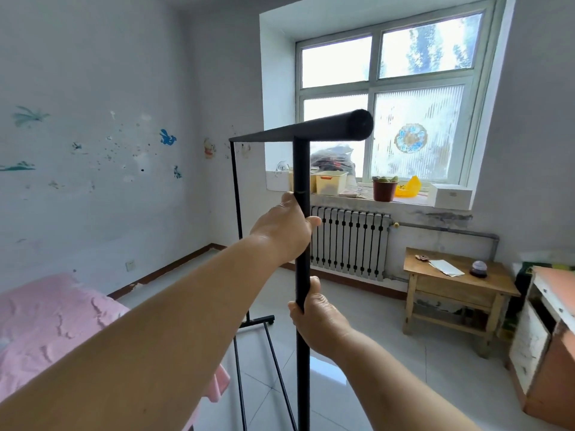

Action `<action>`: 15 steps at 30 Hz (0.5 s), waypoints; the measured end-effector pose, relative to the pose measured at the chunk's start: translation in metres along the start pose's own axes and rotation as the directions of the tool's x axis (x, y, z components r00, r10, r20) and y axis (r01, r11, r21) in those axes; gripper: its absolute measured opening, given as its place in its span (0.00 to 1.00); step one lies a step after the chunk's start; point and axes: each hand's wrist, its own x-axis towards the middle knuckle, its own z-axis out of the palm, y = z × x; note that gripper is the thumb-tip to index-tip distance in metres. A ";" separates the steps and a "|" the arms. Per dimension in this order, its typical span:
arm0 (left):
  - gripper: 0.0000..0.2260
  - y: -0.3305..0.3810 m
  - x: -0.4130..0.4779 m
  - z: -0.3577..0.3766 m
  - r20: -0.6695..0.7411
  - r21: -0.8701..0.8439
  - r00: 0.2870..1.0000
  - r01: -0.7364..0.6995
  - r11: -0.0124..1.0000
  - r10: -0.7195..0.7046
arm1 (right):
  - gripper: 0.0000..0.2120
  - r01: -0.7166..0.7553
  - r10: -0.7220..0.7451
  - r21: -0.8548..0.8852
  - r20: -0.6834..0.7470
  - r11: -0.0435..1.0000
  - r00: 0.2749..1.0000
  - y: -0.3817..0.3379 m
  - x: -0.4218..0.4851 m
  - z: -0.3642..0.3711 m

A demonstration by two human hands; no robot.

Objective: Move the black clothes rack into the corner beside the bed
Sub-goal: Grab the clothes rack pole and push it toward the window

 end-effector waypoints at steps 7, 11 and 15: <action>0.19 0.014 0.084 0.047 -0.036 0.020 0.999 0.038 0.999 -0.037 | 0.21 0.025 -0.024 -0.004 0.039 1.000 0.999 0.049 0.084 -0.025; 0.20 0.024 0.130 0.074 -0.049 0.043 0.999 0.016 0.999 -0.014 | 0.21 0.011 -0.011 -0.006 0.031 1.000 0.999 0.080 0.128 -0.039; 0.20 0.039 0.179 0.108 -0.067 0.052 0.998 -0.017 0.999 0.020 | 0.20 -0.037 0.037 -0.017 0.007 0.999 0.999 0.113 0.171 -0.058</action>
